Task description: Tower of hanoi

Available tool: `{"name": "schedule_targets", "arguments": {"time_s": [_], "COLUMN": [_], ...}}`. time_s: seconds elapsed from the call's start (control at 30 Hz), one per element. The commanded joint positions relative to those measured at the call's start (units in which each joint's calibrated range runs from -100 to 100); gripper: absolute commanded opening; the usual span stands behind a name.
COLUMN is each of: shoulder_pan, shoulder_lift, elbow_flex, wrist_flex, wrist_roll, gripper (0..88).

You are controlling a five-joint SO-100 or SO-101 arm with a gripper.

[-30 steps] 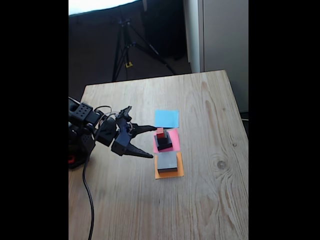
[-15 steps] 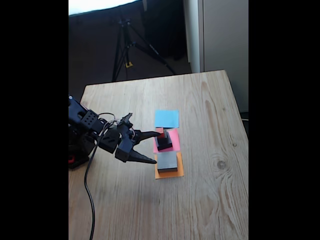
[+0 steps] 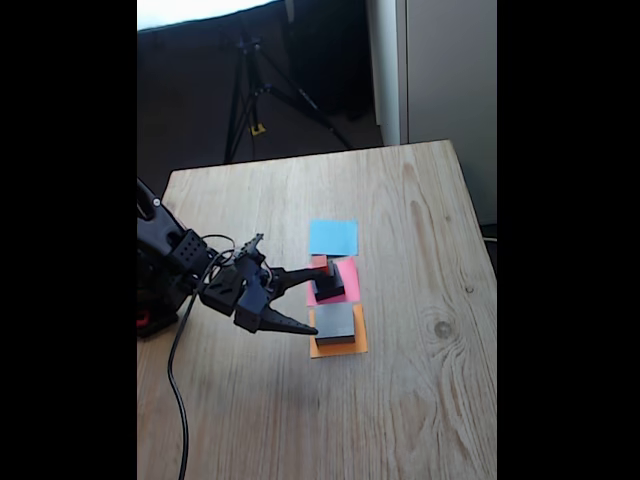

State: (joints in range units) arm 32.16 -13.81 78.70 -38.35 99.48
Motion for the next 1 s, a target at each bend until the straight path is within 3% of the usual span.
{"name": "schedule_targets", "arguments": {"time_s": [0.0,0.23,0.97], "shoulder_pan": [-0.1,0.8,2.1], "shoulder_lift": [3.6,10.7,29.6], "elbow_flex": [-1.1,-2.4,-8.5], "wrist_flex": [-7.3,-14.8,-33.0], "wrist_roll": [0.5,0.5,0.5], "gripper": [49.6,56.8,59.4]}}
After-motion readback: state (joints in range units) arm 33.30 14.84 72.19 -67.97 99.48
